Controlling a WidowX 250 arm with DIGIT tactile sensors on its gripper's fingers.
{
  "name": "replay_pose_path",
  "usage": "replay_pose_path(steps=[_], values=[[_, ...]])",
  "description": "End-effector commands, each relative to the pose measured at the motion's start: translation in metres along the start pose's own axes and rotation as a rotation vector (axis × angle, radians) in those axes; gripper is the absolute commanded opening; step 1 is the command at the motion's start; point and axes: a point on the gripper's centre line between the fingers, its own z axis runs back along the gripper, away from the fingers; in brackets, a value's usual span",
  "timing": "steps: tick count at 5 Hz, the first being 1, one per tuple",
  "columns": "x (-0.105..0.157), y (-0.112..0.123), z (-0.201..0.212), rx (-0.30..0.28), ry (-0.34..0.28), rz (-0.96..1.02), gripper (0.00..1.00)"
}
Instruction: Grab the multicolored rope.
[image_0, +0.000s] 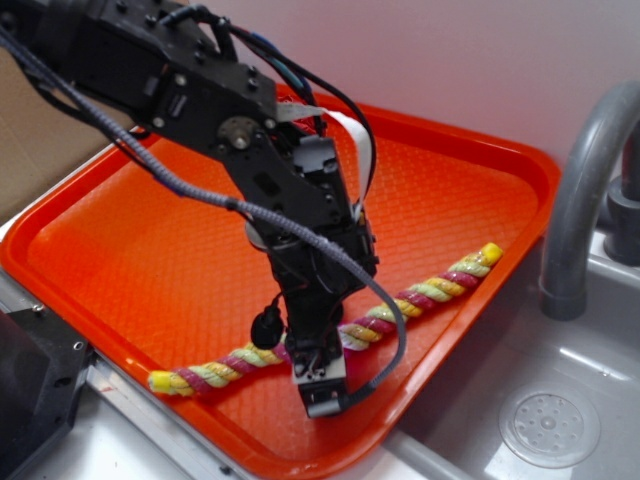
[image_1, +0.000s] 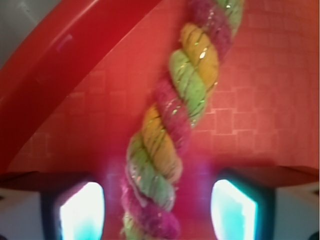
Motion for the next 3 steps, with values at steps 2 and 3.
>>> replay_pose_path(steps=[2, 3], values=[[-0.017, -0.012, 0.008, 0.044, 0.041, -0.002, 0.00], [-0.017, -0.007, 0.015, 0.056, 0.050, 0.018, 0.00]])
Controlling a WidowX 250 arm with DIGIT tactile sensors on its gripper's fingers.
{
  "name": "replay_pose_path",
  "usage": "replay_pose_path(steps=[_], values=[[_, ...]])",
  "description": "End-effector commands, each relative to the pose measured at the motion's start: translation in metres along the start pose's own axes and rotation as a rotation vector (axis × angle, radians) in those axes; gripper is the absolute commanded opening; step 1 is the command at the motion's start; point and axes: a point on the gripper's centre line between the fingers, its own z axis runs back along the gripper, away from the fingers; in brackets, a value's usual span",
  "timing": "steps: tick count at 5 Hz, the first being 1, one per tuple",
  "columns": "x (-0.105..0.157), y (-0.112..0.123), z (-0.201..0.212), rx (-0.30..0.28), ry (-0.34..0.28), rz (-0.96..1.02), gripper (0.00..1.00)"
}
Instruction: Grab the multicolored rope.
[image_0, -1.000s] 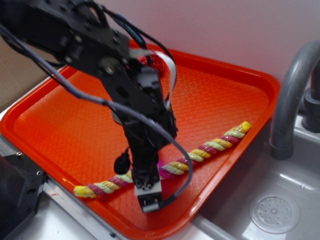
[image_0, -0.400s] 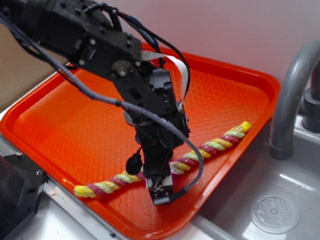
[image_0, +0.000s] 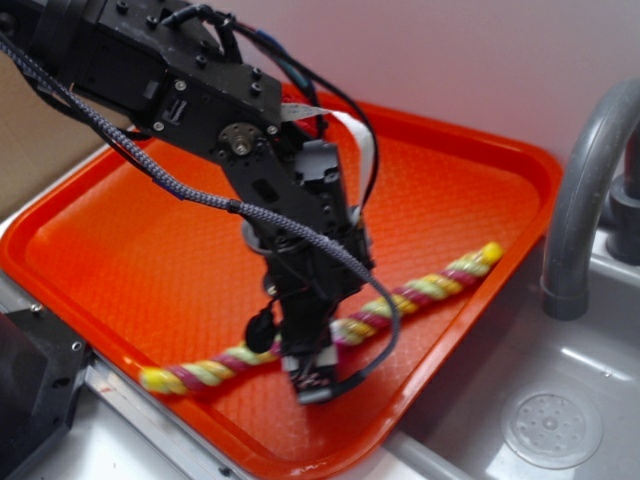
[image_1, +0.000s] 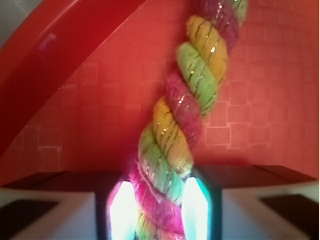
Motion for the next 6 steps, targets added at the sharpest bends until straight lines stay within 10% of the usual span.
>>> replay_pose_path(steps=[1, 4, 6], values=[[-0.016, 0.023, 0.041, 0.003, -0.034, 0.138, 0.00], [-0.062, 0.091, 0.162, -0.007, -0.086, 0.719, 0.00], [-0.059, 0.095, 0.195, 0.069, -0.080, 0.884, 0.00]])
